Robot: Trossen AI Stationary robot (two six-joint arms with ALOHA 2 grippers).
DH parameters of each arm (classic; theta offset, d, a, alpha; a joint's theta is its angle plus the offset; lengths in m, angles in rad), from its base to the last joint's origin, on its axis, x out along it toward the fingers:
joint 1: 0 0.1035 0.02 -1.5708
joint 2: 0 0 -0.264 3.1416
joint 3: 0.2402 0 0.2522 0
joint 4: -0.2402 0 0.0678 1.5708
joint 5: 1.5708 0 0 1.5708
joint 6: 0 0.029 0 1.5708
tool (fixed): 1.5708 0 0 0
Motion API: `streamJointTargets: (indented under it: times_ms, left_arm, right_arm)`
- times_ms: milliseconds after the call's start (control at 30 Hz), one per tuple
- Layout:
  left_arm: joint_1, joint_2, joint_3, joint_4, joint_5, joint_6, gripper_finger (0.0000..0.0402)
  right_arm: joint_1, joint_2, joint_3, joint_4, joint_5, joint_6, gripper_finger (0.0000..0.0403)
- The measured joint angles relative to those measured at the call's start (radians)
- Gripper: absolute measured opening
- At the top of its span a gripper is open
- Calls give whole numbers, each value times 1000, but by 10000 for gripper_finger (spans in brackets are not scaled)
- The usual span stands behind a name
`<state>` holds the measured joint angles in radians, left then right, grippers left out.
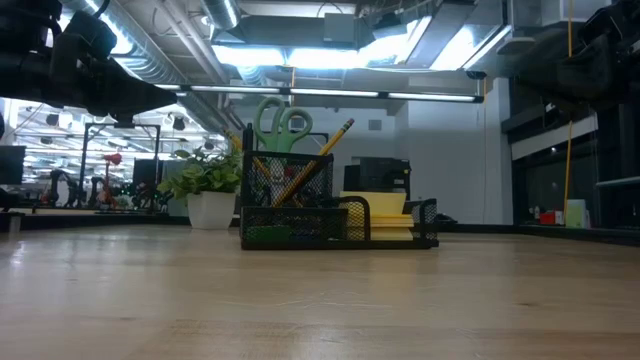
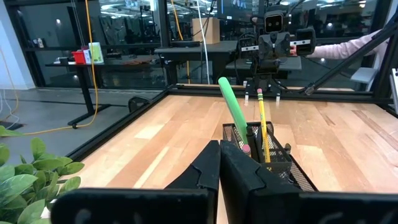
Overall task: Pick and place office supplies into organizer
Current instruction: Return to Home Position
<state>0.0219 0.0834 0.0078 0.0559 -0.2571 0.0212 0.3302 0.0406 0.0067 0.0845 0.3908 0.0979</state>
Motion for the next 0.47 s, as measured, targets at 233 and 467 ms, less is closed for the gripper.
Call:
streamJointTargets:
  times_ms: [233, 467]
  left_arm:
    - [0, 0, 0, 0, 0, 0, 7]
    - [0, 0, 0, 0, 0, 0, 5]
  right_arm:
    - [0, 0, 0, 0, 0, 3, 30]
    - [0, 0, 0, 0, 0, 2, 30]
